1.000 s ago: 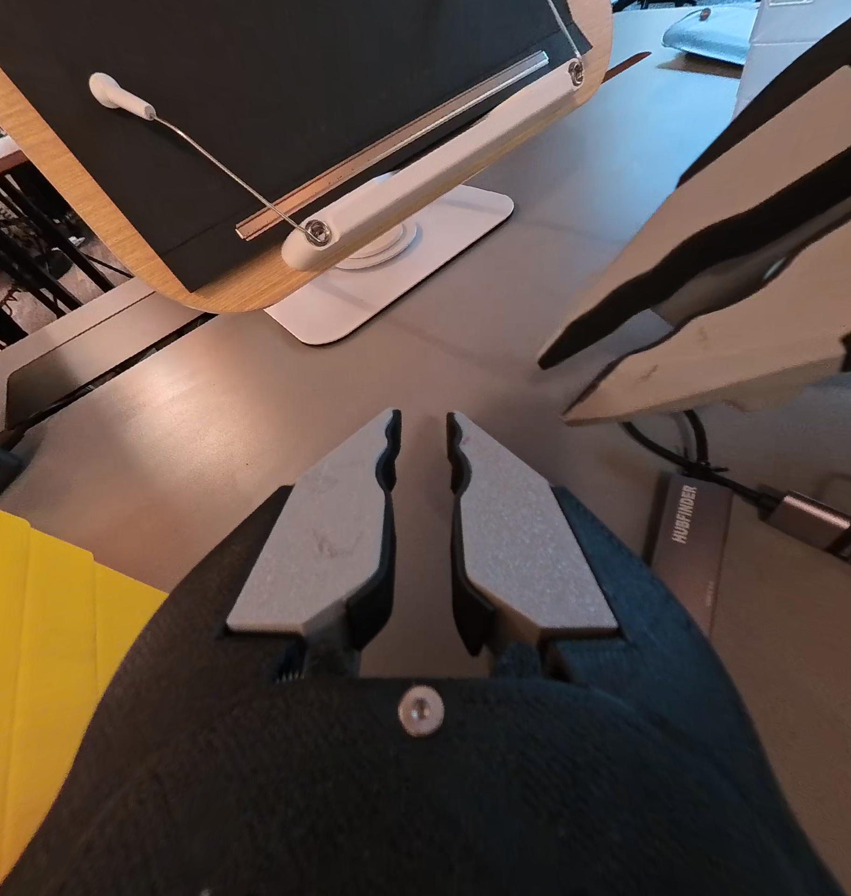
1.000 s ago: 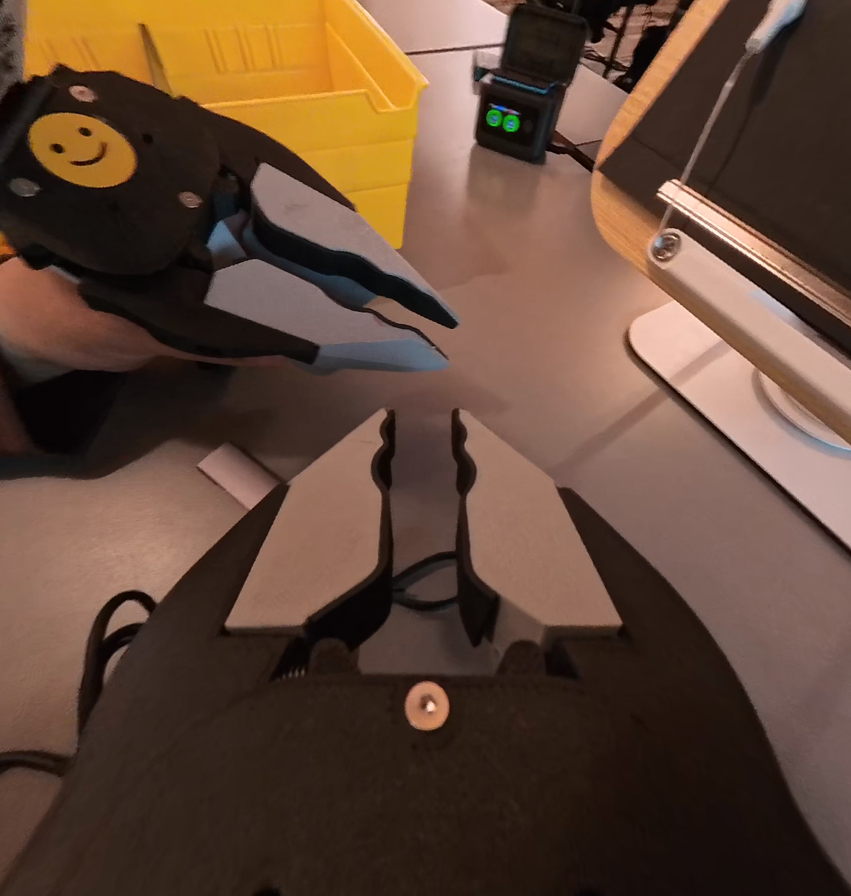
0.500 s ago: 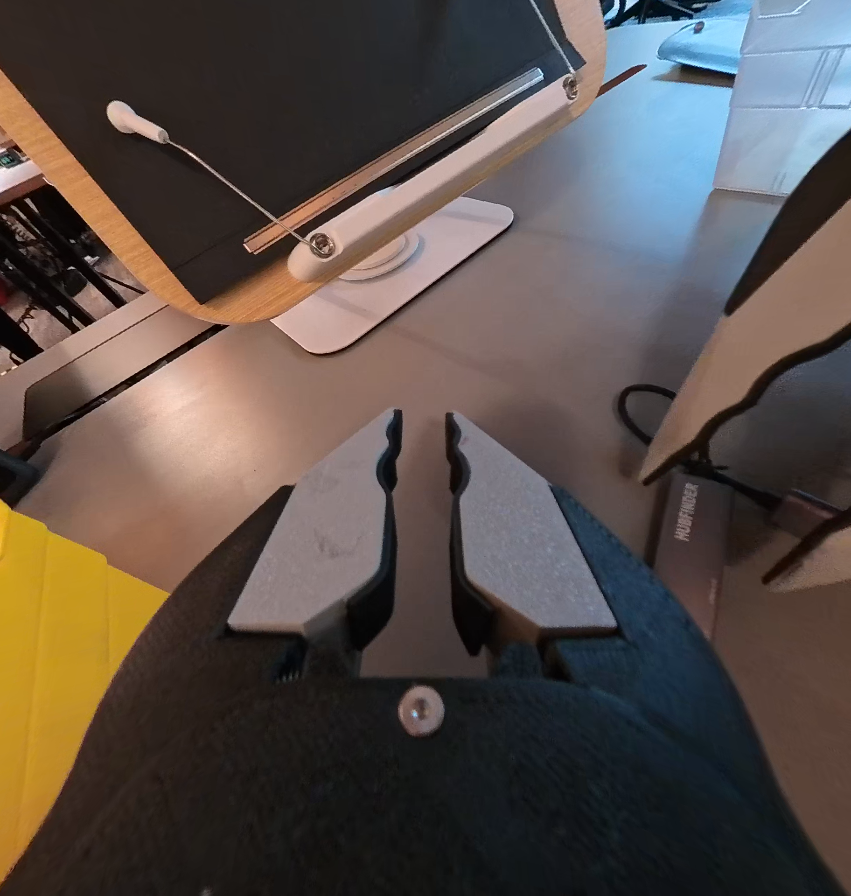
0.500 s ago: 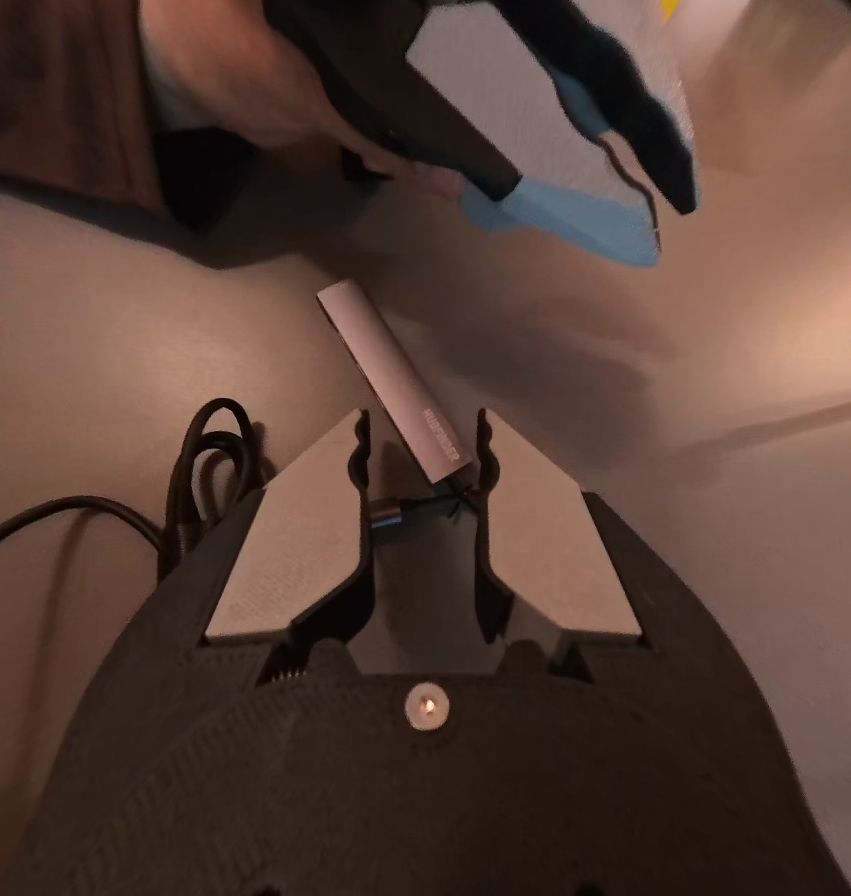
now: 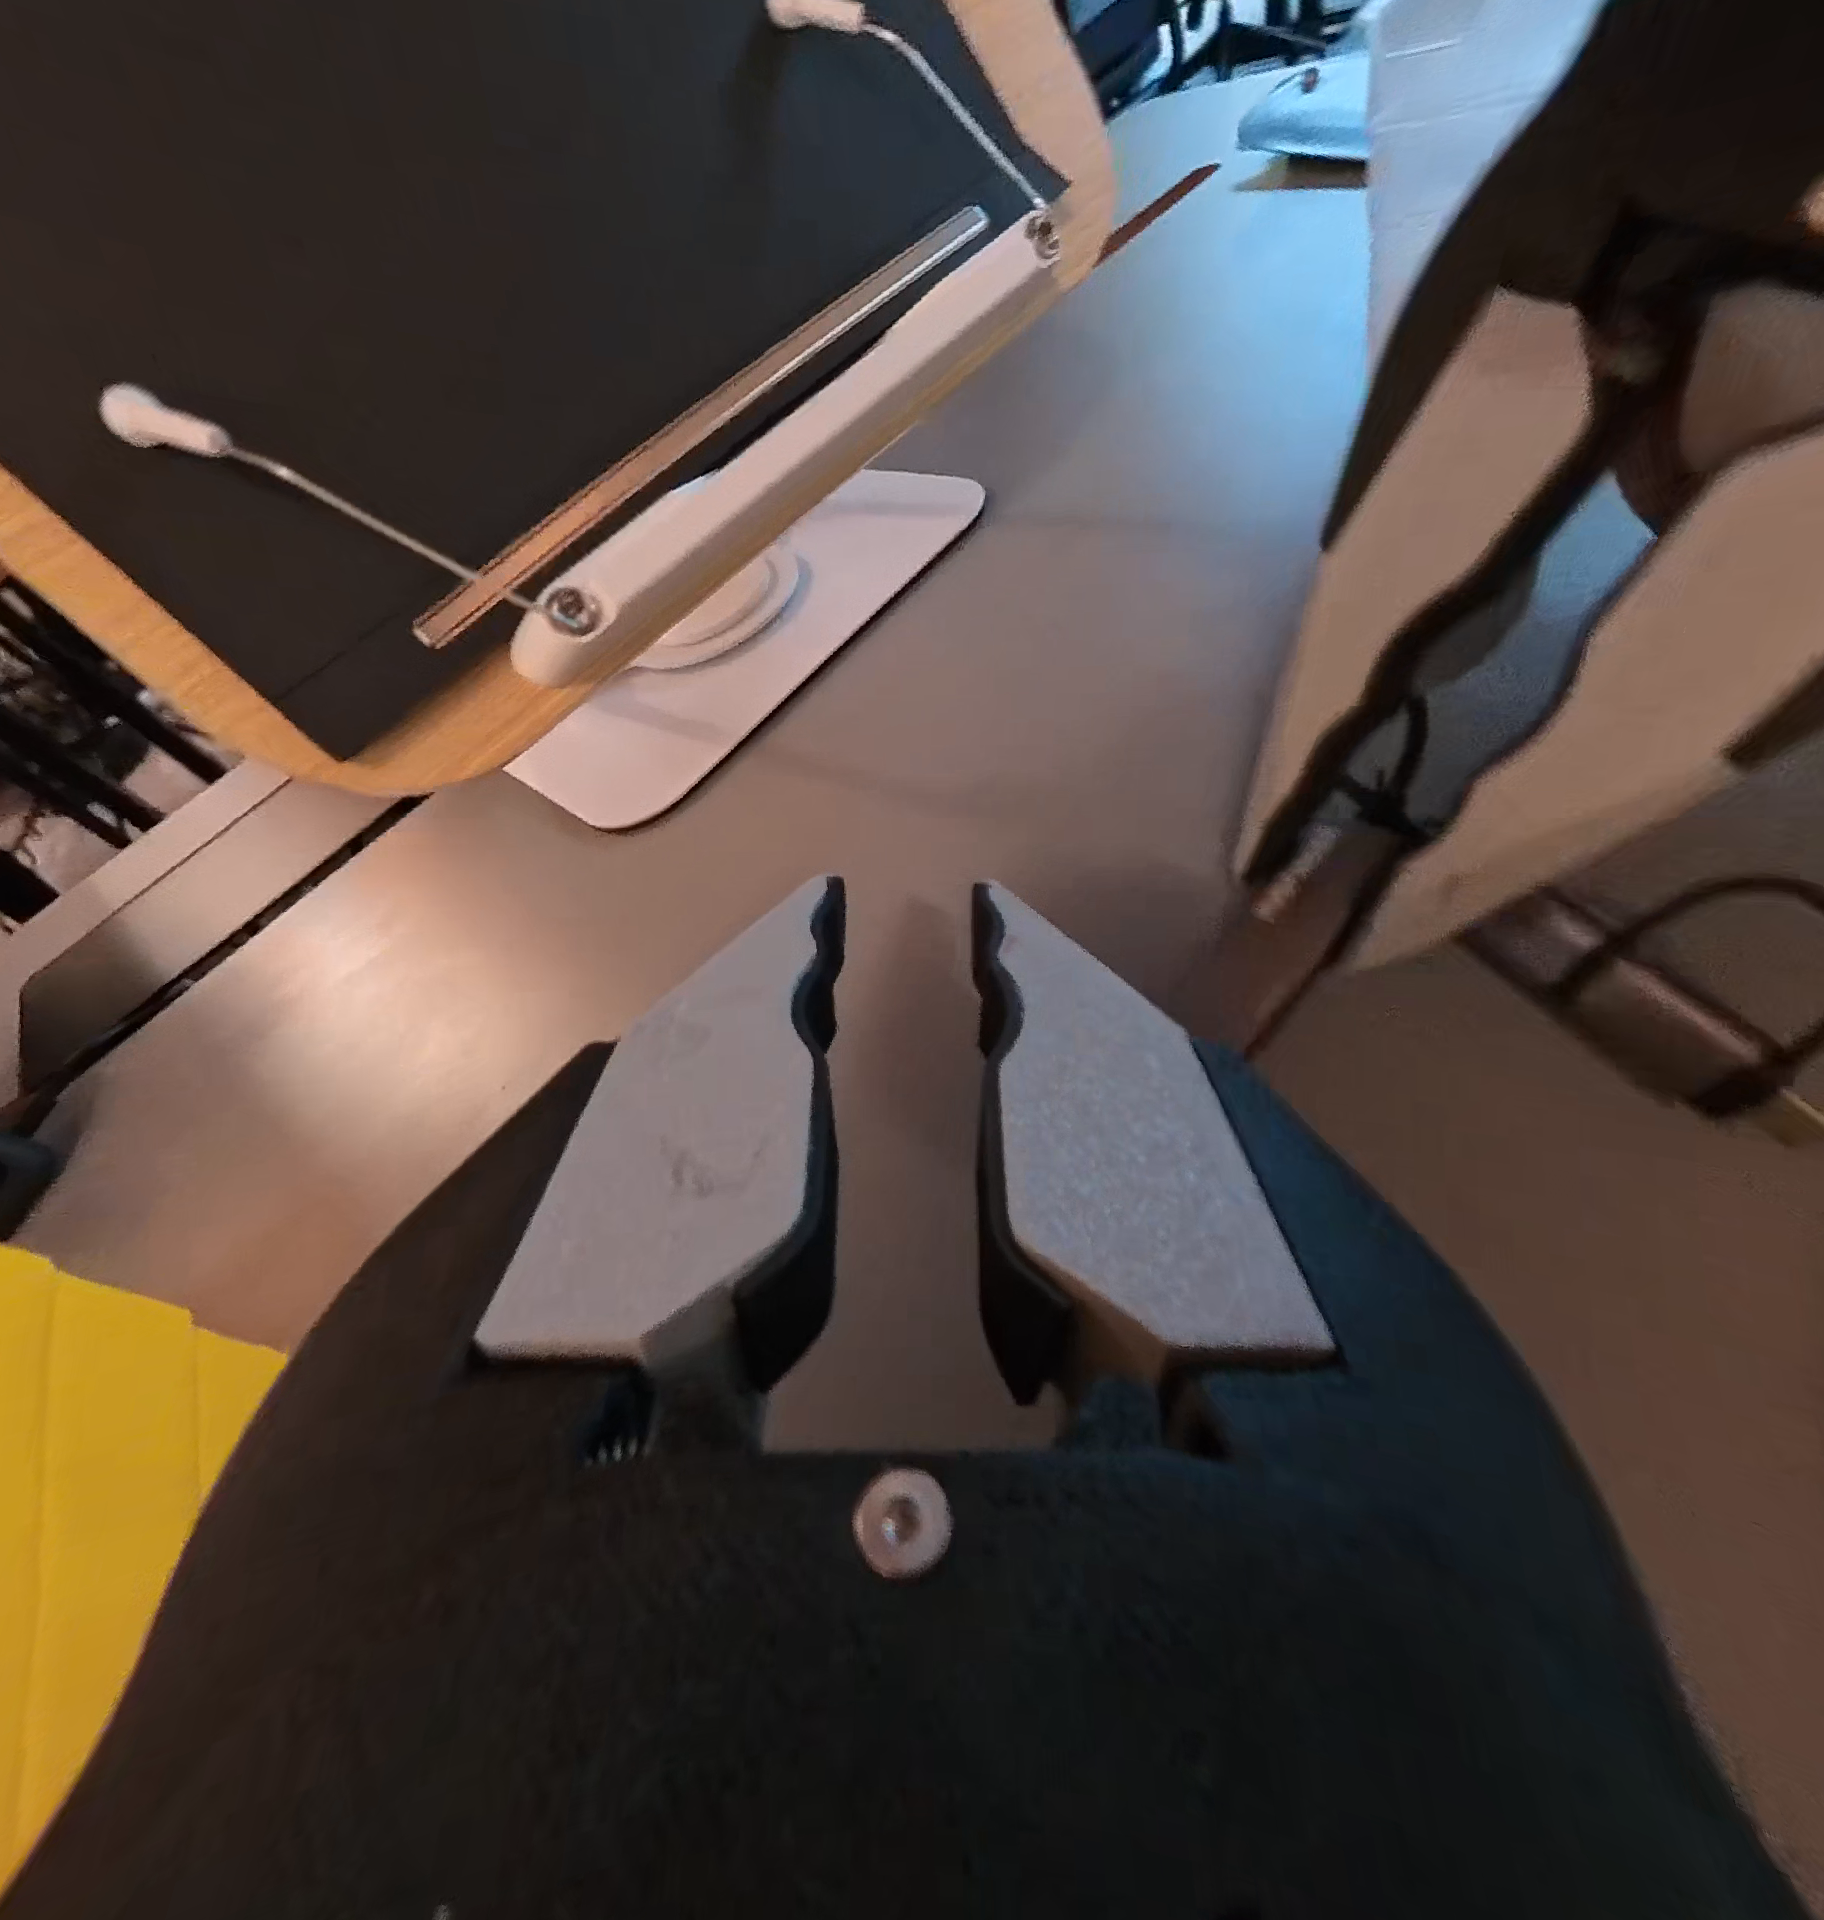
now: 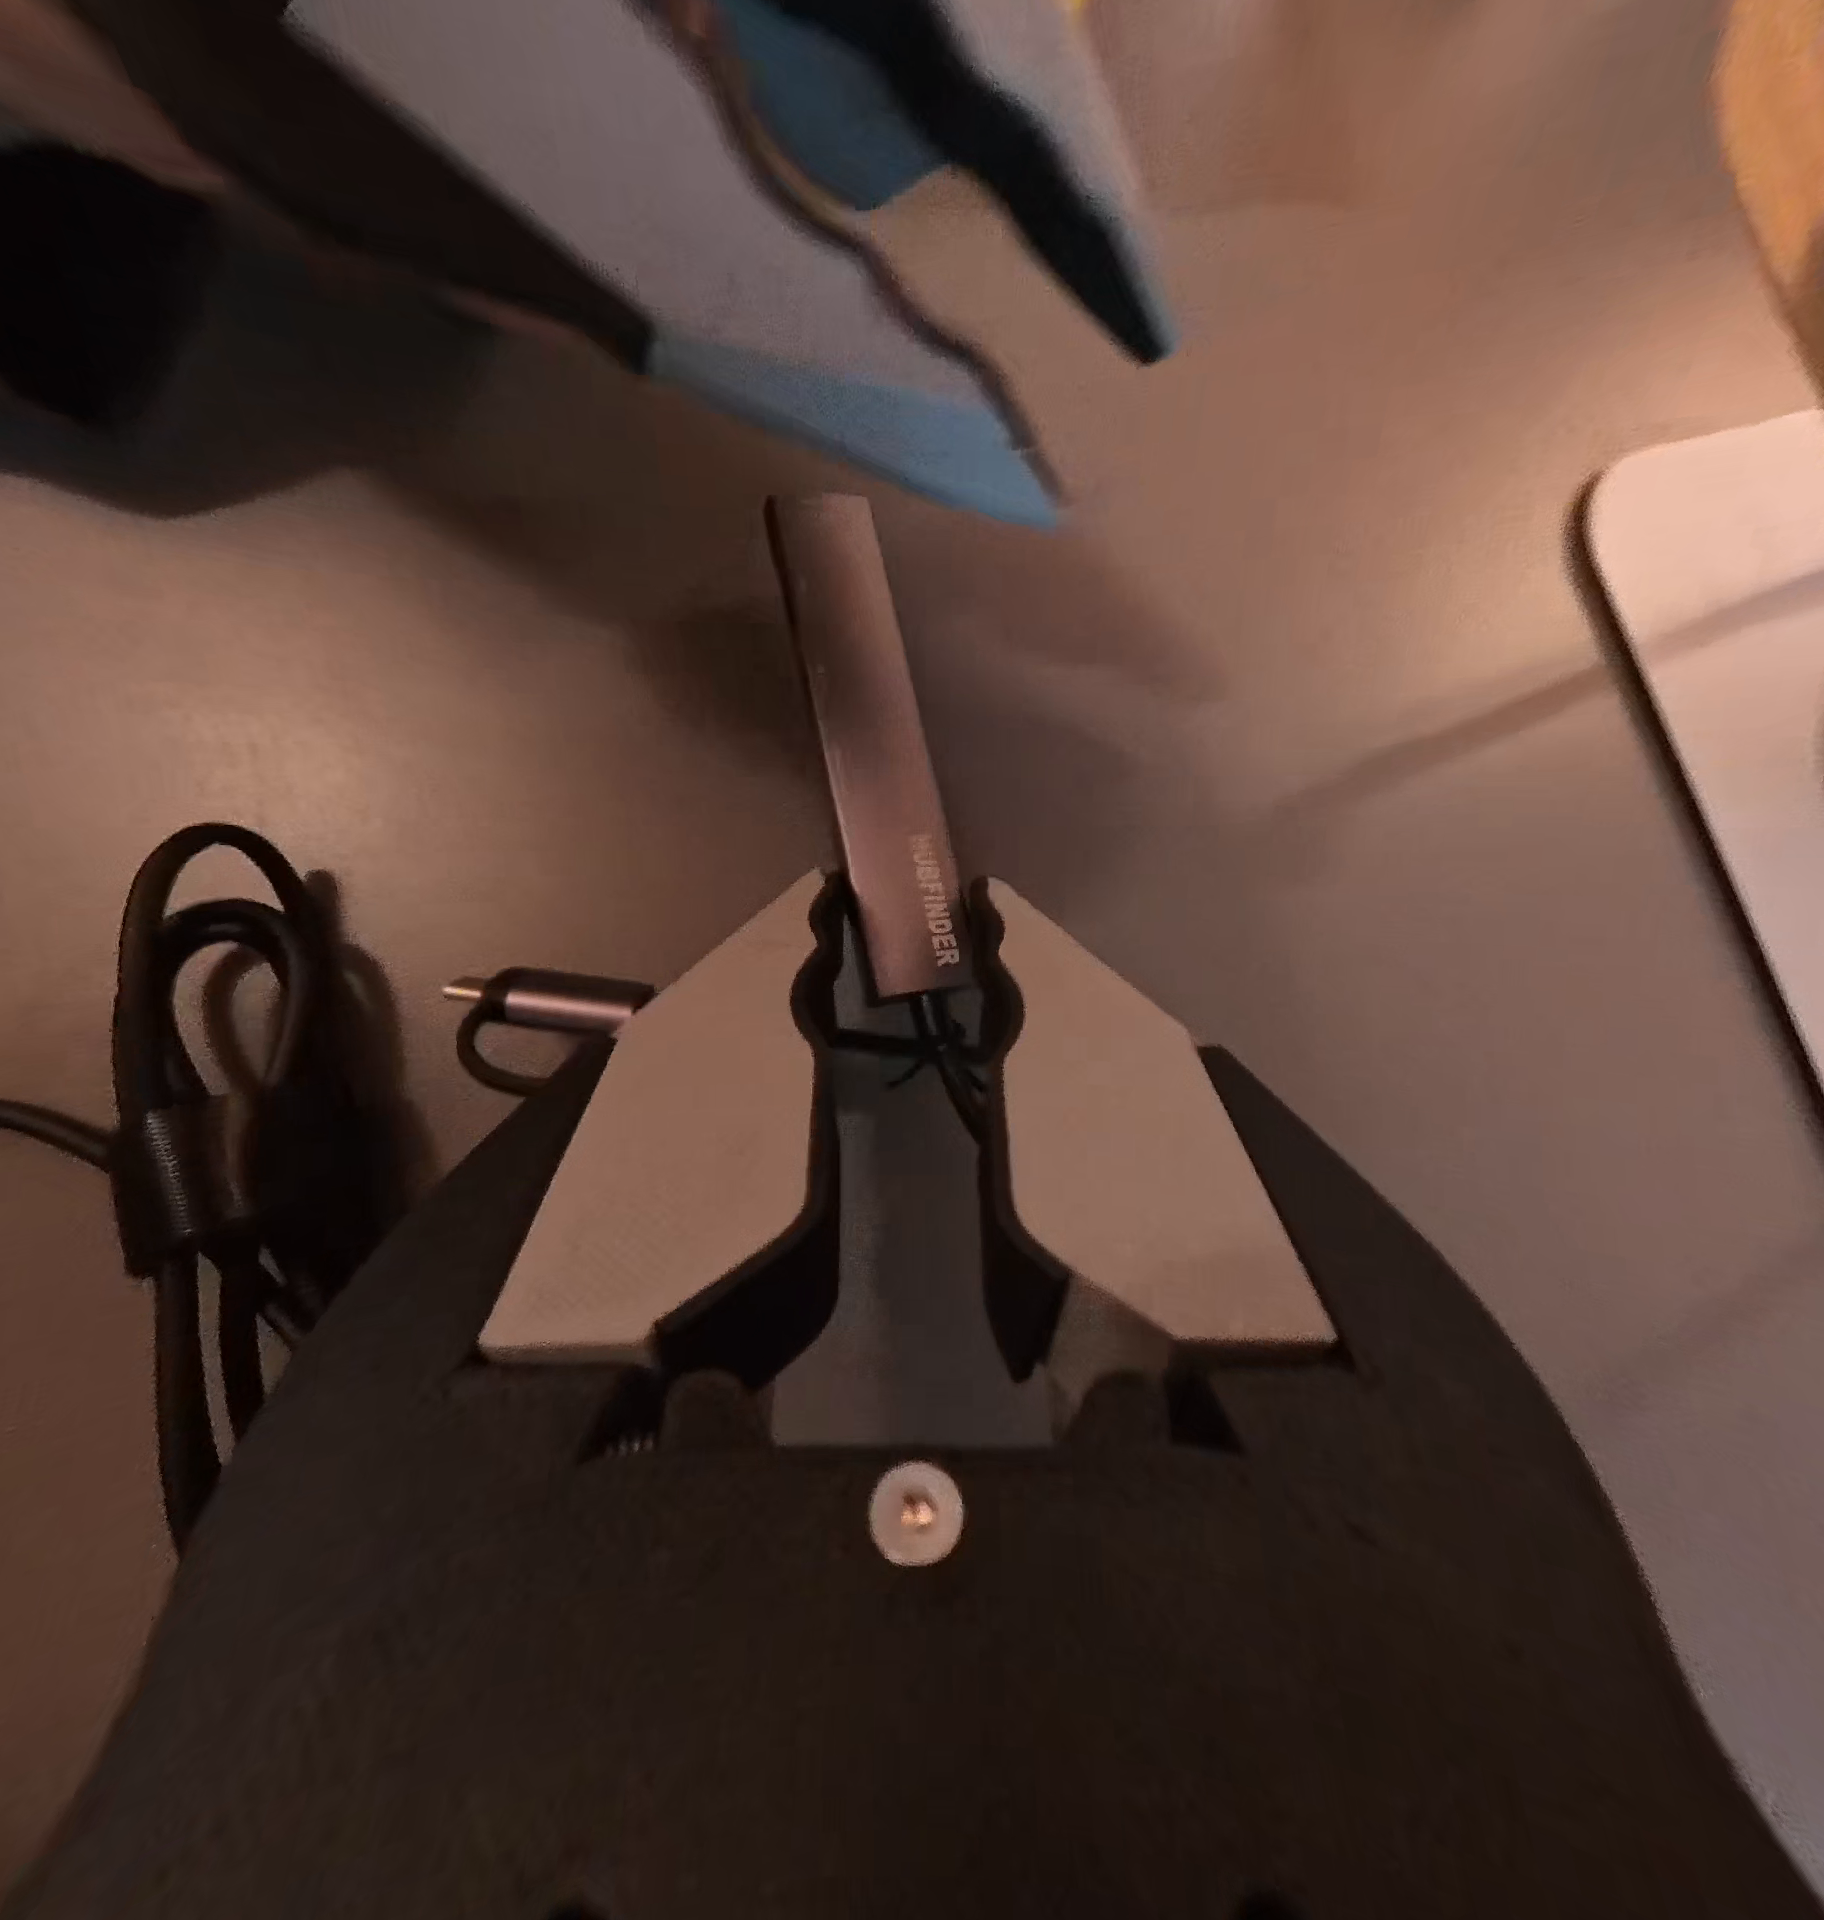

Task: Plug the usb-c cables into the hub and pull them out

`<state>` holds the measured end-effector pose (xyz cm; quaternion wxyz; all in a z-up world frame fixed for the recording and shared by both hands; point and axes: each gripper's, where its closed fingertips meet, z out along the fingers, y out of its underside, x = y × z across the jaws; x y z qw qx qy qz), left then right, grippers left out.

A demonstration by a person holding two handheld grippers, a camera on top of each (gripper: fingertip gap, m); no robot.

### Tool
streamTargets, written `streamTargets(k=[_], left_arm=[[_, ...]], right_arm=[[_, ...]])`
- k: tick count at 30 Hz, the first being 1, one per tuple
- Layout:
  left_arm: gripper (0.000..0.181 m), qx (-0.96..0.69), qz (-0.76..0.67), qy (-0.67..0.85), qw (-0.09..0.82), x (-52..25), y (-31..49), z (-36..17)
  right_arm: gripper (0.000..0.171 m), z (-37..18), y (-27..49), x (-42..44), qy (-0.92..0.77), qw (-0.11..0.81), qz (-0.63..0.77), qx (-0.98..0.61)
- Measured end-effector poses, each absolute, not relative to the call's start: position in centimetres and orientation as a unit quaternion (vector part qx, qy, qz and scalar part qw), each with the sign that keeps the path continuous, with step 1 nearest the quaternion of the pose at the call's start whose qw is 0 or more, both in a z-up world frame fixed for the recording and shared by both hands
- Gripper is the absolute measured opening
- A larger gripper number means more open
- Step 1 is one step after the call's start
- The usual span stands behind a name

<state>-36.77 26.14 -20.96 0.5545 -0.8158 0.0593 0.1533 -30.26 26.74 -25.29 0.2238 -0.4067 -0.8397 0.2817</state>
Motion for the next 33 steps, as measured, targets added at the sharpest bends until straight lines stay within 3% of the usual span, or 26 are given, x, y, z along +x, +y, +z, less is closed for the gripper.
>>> streamTargets(k=[1,6,10,17,23,33], left_arm=[[0.021,-0.814,0.16,0.071,0.554,-36.5,26.1,-20.9],[0.026,-0.803,0.2,0.144,0.542,-34.9,26.2,-21.3],[0.046,-0.808,0.247,0.167,0.508,-35.1,26.3,-22.7],[0.043,-0.782,0.275,0.215,0.516,-34.0,26.4,-22.4],[0.006,-0.764,0.288,0.282,0.504,-32.3,26.0,-22.0],[0.006,-0.753,0.293,0.284,0.517,-31.6,26.2,-21.5]], right_arm=[[0.022,-24.8,27.3,-30.4,-0.83,0.231,0.288,-0.418],[0.021,-23.3,30.7,-30.9,-0.787,0.27,0.29,-0.473],[0.021,-22.7,30.7,-30.6,-0.781,0.264,0.308,-0.474],[0.022,-22.1,27.7,-29.2,-0.807,0.213,0.351,-0.423],[0.023,-20.6,28.9,-30.2,-0.779,0.257,0.366,-0.44],[0.02,-22.3,30.0,-31.8,-0.79,0.329,0.271,-0.441]])
